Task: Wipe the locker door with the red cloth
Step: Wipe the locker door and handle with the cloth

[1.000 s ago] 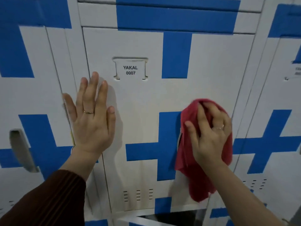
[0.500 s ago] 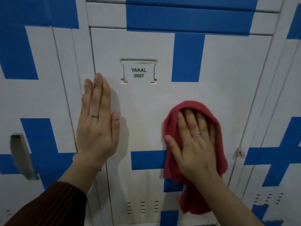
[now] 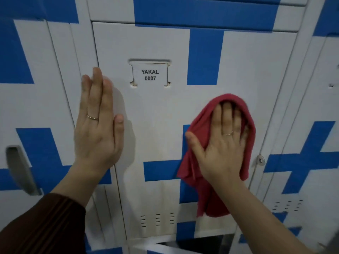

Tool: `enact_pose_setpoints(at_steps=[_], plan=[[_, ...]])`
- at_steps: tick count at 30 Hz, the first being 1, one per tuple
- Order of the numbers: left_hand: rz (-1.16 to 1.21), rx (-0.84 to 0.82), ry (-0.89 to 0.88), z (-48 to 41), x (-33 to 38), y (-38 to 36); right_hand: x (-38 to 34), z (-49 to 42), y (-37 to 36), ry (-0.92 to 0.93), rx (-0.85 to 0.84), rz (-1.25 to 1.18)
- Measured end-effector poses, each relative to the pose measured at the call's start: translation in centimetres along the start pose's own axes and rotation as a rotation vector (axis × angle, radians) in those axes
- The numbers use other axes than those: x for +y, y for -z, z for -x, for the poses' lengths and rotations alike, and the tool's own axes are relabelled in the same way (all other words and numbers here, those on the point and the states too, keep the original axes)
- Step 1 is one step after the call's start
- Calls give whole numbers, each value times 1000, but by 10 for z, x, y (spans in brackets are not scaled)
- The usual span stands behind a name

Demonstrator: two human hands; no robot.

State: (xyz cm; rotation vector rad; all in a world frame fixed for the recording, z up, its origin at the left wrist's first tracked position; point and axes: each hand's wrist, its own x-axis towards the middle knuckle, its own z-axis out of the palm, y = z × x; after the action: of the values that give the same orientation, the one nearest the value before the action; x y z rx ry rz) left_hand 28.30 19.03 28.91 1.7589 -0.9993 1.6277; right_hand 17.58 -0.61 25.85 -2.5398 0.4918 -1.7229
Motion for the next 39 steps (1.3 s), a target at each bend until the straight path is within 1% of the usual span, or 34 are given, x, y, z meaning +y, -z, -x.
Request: enact_pose_setpoints(at_steps=[2,4,6,11,13,15,19,21,28,33,39], plan=[[-32,3,18,-3,-4,2,13,-29,11,-185,75,-42],[-51,-4,35,-4,-4,2,18,-54,19,-259,141,-48],[-61,-18,42,-4,-2,1,19,-52,17,-248,145,-23],[-76,-44,56,-4,-1,2,33,39,-11,-258,-36,1],[-77,-44,56,-3,-1,3,37,59,-18,-256,-77,14],[-72,-51,53,-4,0,3,35,57,-20,-271,-51,-2],[-91,-56,40,-4,0,4,25,20,-13,-281,79,-54],[-92,-60,42,-3,0,3,25,10,-10,-269,89,-54],[-71,-59,54,-3,0,2,36,48,-16,-255,5,-82],[-73,-51,54,-3,2,2,34,19,-5,-302,-7,-150],[-90,-38,45,-4,2,3,43,36,1,-224,-100,-183]])
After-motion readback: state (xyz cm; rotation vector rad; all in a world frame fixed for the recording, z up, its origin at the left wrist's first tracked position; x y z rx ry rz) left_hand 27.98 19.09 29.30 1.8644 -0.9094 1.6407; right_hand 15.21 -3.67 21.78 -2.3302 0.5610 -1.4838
